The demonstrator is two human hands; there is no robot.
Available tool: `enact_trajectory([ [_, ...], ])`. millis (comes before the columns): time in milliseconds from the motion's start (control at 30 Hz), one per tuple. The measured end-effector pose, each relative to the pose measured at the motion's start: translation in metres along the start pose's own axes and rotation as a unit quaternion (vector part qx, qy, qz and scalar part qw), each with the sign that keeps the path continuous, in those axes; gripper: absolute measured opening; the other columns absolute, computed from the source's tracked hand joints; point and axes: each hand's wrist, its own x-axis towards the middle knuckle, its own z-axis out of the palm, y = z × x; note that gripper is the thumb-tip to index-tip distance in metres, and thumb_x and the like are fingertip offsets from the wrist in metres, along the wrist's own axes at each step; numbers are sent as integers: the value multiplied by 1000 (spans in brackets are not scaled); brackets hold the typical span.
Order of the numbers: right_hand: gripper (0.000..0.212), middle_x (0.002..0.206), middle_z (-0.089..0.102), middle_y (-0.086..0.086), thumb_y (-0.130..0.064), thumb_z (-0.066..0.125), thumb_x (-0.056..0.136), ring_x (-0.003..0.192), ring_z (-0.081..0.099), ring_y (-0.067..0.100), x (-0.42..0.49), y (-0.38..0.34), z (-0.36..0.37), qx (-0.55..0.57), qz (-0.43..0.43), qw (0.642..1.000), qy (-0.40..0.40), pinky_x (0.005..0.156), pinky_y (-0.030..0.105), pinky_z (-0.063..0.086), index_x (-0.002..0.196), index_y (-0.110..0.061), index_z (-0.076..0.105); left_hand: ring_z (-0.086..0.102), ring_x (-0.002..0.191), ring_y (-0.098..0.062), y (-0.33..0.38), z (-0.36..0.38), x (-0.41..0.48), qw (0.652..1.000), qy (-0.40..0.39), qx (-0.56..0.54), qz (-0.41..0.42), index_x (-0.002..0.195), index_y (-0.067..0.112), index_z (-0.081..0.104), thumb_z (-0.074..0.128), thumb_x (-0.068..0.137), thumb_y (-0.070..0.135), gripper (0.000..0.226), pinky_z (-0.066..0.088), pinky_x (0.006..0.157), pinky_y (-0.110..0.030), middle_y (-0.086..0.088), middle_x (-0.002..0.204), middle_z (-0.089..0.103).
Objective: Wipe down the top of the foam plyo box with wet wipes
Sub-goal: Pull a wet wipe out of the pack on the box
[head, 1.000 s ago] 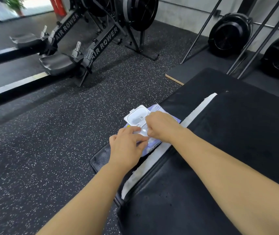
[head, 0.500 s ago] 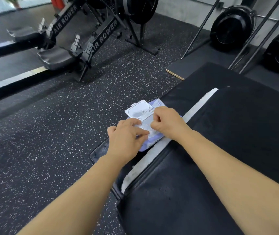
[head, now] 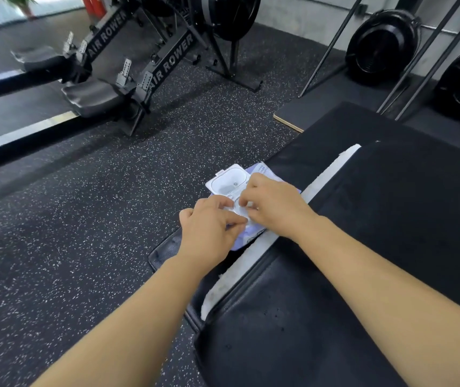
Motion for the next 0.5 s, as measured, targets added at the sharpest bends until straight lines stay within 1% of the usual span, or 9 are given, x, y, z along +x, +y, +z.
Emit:
enact_trajectory([
  [67,23,119,50,2,-24,49,100,93,58,28,5,-3,-1,-75,-18,997,-5,66,36,38,113,-17,67,42,119,-9,-1,0,0,1000,1,2,4,91,46,74,69,87,38,11,11,78,-26,17,124,52],
  [167,22,120,49,6,-20,47,100,89,58,30,9,-8,0,-155,-34,987,-12,62,35,31,112,-12,64,42,118,-8,-1,1,0,1000,3,5,10,91,46,74,68,87,38,11,10,78,-25,17,123,52],
  [233,22,121,48,7,-18,46,100,91,58,31,11,-9,-1,-174,-25,984,-22,60,34,28,113,-11,62,42,118,-8,-1,2,0,1000,7,8,10,92,46,74,68,87,39,11,10,77,-25,17,122,51],
  [333,22,120,49,6,-17,44,101,96,58,30,13,-8,-4,-162,-19,986,-27,62,33,30,114,-12,61,43,117,-8,-2,3,-1,1000,14,1,8,91,46,74,68,87,38,11,10,76,-25,20,115,48],
  [400,21,117,50,6,-17,45,100,95,57,29,13,-8,-4,-152,-25,988,-22,64,33,30,111,-11,62,43,116,-7,-2,4,-1,1000,15,2,8,91,46,74,68,87,37,11,10,77,-26,22,111,44],
  [467,16,110,50,6,-15,47,97,92,55,29,12,-4,0,-121,-29,992,-4,65,33,30,102,-11,62,44,115,-7,-2,5,-1,1000,17,2,8,91,46,74,68,87,37,11,10,77,-26,22,110,43],
  [500,11,103,49,4,-14,51,94,89,53,28,11,1,2,-83,-23,996,14,65,33,30,94,-12,62,44,115,-7,-3,5,-1,1000,18,0,7,91,46,74,68,87,37,11,11,77,-26,22,110,43],
])
